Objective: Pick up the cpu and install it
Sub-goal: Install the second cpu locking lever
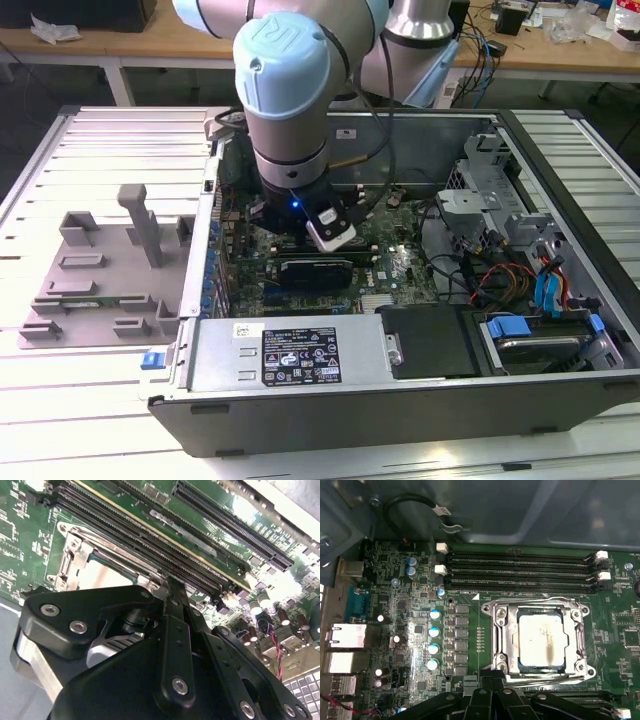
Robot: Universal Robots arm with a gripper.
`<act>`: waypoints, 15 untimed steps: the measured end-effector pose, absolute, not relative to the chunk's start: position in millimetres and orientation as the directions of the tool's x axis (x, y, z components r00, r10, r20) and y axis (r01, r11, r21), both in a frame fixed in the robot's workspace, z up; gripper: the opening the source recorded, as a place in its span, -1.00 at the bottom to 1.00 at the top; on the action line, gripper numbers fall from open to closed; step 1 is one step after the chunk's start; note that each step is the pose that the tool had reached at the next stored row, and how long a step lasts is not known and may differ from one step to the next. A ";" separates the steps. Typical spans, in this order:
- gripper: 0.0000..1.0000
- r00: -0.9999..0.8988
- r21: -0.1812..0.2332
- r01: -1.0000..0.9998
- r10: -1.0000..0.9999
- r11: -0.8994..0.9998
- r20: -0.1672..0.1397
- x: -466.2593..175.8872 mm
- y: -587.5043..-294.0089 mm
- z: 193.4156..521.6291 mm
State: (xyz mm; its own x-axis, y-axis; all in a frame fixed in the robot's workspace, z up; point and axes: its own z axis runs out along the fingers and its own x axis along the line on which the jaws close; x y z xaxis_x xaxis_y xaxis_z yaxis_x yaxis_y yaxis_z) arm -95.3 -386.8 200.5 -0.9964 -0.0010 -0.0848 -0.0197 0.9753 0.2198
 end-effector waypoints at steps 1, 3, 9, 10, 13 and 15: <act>-0.79 -0.996 0.224 -0.020 -0.001 0.974 -0.085 -96.3 -386.8 200.0; -0.79 -0.996 0.234 -0.020 0.000 0.972 -0.085 -100.0 -386.7 197.3; -0.79 -0.996 0.237 -0.020 0.000 0.971 -0.085 -101.6 -386.7 197.9; -0.79 -0.996 0.236 -0.020 0.000 0.971 -0.085 -101.6 -386.8 201.6; -0.79 -0.996 0.236 -0.019 0.001 0.971 -0.084 -93.5 -386.7 211.5; -0.79 -0.996 0.235 -0.017 0.003 0.972 -0.084 -81.6 -386.8 211.5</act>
